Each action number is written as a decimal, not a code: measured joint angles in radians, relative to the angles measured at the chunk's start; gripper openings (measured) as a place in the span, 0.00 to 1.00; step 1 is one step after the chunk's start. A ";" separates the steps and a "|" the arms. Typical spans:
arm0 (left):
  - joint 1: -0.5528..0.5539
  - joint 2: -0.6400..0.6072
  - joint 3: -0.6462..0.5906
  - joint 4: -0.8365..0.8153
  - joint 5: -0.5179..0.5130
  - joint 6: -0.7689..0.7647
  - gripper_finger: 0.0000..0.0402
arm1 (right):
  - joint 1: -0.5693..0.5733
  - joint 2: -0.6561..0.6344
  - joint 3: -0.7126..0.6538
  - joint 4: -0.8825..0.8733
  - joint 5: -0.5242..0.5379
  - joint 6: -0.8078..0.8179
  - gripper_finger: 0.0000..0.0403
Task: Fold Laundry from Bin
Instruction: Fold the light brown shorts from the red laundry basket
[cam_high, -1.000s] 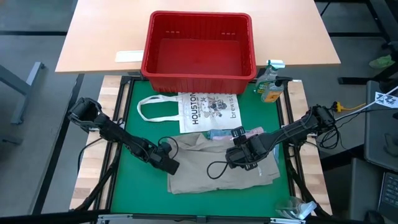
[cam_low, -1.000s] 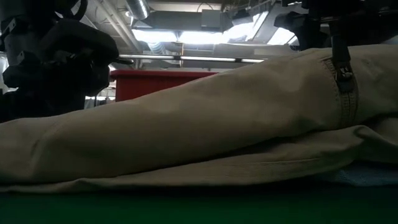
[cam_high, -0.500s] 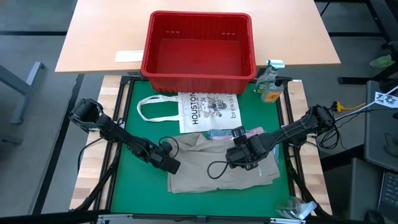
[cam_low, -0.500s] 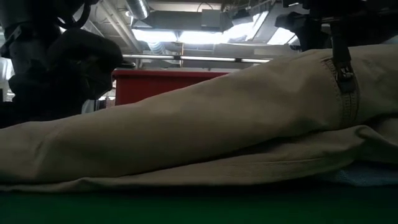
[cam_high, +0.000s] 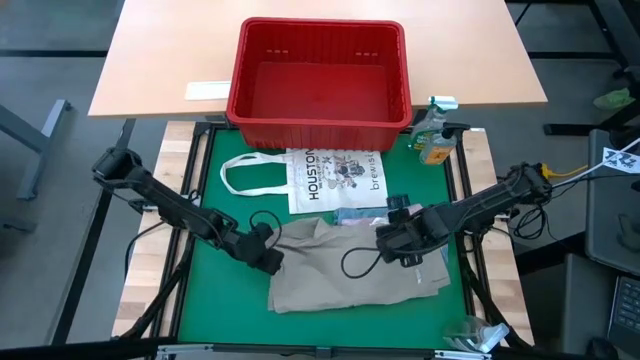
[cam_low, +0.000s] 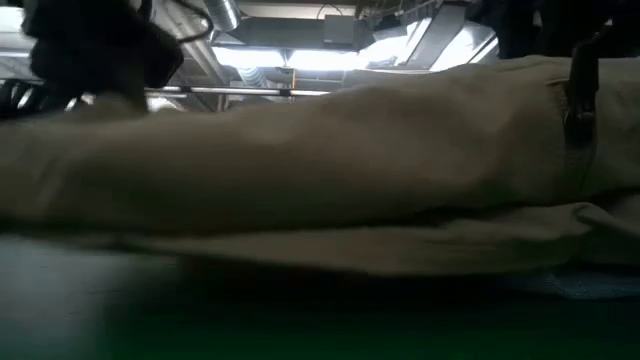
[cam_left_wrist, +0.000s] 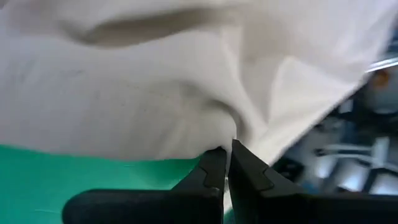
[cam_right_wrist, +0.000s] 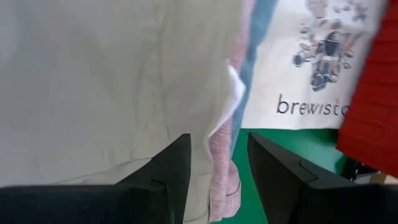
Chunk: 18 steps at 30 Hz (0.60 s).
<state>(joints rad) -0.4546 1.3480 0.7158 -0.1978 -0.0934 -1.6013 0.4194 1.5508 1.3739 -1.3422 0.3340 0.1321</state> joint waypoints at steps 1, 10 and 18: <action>0.003 -0.015 0.000 0.013 -0.006 -0.012 0.00 | 0.000 -0.017 0.000 0.000 0.004 0.018 0.40; 0.070 -0.026 0.016 0.379 -0.140 0.068 0.00 | 0.000 -0.127 0.000 0.005 0.014 0.131 0.40; 0.153 0.065 0.203 0.380 -0.158 0.349 0.00 | -0.001 -0.171 0.000 0.000 0.017 0.152 0.40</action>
<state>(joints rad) -0.3015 1.4133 0.9190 0.1826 -0.2512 -1.2523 0.4183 1.3802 1.3739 -1.3421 0.3508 0.2837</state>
